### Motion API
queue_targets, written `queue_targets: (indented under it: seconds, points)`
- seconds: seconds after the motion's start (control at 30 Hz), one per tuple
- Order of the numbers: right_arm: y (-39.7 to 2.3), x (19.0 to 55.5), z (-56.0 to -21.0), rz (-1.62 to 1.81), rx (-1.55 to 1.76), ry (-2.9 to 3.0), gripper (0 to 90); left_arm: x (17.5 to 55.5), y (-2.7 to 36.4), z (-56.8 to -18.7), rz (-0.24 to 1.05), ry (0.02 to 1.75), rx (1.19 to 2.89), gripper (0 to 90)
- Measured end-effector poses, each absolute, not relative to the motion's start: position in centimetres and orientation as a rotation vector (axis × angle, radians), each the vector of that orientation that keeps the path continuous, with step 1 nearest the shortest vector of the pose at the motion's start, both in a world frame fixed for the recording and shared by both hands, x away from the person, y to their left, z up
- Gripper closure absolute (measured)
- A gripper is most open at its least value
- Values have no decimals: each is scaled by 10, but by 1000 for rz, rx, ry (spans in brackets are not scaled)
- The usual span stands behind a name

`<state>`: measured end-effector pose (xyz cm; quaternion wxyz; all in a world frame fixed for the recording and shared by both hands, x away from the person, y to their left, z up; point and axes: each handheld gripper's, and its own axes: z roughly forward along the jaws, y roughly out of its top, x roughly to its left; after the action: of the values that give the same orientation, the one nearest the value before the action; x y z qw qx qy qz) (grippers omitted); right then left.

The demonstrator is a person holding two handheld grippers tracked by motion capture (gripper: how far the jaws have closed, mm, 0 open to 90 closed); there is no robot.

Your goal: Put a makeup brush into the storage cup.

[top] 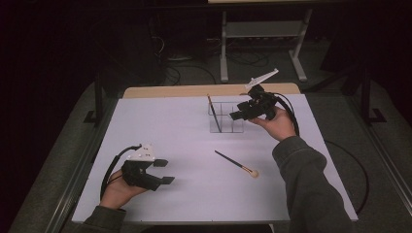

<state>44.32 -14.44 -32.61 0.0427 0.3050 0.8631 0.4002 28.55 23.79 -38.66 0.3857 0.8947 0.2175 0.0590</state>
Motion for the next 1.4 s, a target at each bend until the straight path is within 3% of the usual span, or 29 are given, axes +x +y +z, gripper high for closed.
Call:
queue_targets:
  seconds: [1.4]
  points:
    - [-153, 405, -327, 1137, 912, 2663, 334, 284, 235, -387, 150, 561, 2273, 314]
